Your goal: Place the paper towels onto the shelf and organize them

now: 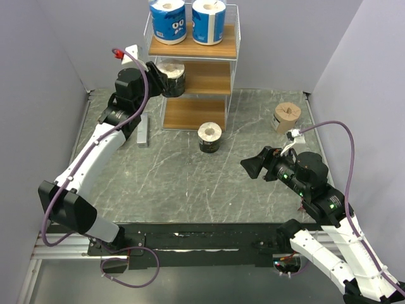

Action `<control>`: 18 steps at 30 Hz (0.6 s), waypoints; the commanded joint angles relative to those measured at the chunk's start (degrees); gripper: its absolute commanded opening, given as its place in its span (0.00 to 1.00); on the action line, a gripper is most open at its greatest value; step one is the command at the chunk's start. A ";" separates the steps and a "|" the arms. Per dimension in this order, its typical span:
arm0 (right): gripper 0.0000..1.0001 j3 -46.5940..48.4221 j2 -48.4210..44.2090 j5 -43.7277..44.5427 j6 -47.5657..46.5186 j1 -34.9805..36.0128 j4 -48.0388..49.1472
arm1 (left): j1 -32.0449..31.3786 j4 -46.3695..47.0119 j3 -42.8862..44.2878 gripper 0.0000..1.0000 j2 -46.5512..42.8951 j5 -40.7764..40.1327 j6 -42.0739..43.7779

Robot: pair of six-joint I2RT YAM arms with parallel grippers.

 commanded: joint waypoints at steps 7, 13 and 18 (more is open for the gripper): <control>0.91 1.60 -0.84 1.13 0.55 0.08 0.80 | -5.20 1.89 5.67 0.49 8.27 -3.69 6.35; 0.91 2.13 -0.58 1.65 -0.16 0.17 0.53 | -5.65 3.21 8.23 0.48 11.61 -8.70 7.76; 0.91 2.39 0.21 1.92 -0.51 0.17 0.88 | -5.65 5.93 10.16 0.51 13.55 -9.68 10.12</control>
